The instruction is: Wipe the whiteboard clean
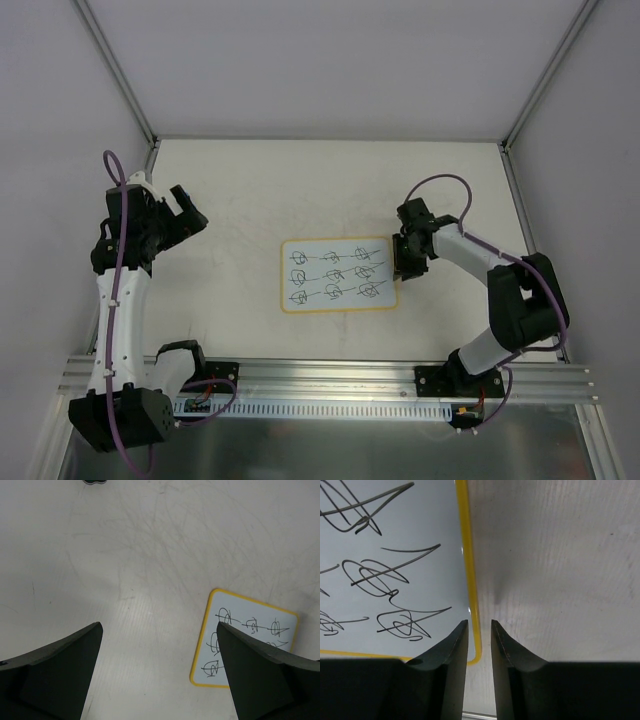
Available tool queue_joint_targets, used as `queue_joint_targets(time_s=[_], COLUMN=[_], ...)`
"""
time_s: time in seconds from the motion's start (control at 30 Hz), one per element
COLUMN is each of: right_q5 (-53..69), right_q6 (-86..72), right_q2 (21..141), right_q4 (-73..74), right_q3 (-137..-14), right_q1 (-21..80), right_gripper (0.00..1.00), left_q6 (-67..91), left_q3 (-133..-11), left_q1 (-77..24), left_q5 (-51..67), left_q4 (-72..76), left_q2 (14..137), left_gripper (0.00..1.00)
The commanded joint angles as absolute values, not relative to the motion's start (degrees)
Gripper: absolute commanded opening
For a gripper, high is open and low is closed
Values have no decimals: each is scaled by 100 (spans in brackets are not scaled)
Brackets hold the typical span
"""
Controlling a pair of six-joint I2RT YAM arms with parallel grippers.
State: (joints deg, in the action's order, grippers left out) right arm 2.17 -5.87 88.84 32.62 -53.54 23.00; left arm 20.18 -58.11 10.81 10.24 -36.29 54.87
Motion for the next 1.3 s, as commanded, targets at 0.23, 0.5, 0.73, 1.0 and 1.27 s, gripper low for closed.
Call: queue_joint_targets(time_s=[0.23, 0.5, 0.73, 1.0, 1.27], right_q5=[343, 325, 282, 97, 229], right_q6=[-721, -721, -931, -1432, -1468], right_q2=[9545, 9773, 9493, 9000, 8649], right_q4=[2839, 2821, 2856, 2865, 2848], right_q3=[-5747, -5792, -5406, -4896, -4711], right_q1=[2233, 2197, 2057, 2039, 2048], right_gripper=[23, 13, 0, 0, 0], left_q6=[2065, 2109, 2329, 2540, 2399], left_q3=[-5757, -5730, -5862, -6626, -7883], left_q1=[1037, 1028, 1037, 1037, 1055], left_q5=[967, 888, 502, 62, -667], left_q4=[-3559, -3559, -3542, -3542, -3551], left_q2=[5616, 5958, 6643, 8014, 9579], left_gripper=[99, 99, 99, 99, 96])
